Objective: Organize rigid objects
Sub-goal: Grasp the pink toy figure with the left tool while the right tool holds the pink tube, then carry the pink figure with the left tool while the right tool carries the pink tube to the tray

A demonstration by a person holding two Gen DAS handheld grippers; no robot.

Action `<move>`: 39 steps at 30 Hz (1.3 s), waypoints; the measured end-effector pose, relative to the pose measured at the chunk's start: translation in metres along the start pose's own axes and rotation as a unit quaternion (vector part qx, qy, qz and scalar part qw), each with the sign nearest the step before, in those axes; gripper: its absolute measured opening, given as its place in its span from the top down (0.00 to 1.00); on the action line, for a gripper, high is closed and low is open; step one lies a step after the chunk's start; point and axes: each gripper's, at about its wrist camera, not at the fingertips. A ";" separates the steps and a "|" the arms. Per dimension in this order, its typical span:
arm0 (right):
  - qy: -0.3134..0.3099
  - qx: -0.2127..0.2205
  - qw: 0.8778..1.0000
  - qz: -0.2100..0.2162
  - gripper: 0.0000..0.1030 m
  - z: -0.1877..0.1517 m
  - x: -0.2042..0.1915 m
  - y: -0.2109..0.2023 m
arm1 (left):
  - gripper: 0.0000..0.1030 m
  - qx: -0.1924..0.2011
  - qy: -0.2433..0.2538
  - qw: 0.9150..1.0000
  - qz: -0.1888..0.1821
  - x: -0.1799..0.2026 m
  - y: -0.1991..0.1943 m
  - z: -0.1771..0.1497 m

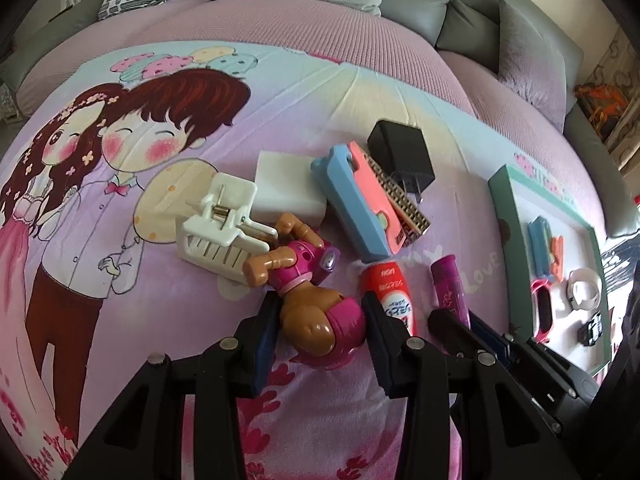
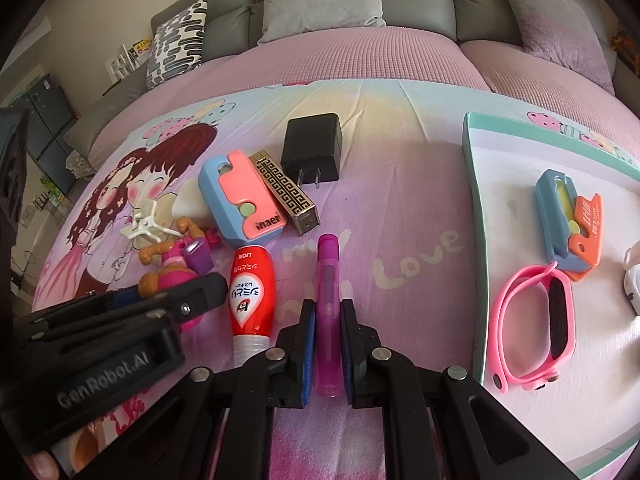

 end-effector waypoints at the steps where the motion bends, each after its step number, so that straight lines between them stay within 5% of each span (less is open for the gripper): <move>1: 0.000 0.001 1.000 0.000 0.88 0.000 0.000 -0.001 | 0.59 0.003 0.001 1.000 0.000 -0.001 -0.003 0.001; 27: 0.004 0.044 0.999 0.004 0.88 0.006 0.003 -0.033 | 0.60 0.104 0.001 0.995 -0.009 0.000 -0.062 0.015; 32: 0.003 0.089 0.996 0.003 0.88 0.010 0.004 -0.061 | 0.60 0.140 -0.012 0.990 -0.015 0.003 -0.079 0.016; 39: 0.030 0.109 0.992 -0.051 0.88 0.010 0.033 -0.090 | 0.60 0.172 0.008 0.983 -0.056 0.032 -0.093 0.015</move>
Point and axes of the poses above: each gripper's, at about its wrist camera, not at the fingertips, and y roughly the way its jaws point, x to its right, z to its top, and after that the axes turned 10 degrees about z, right-handed
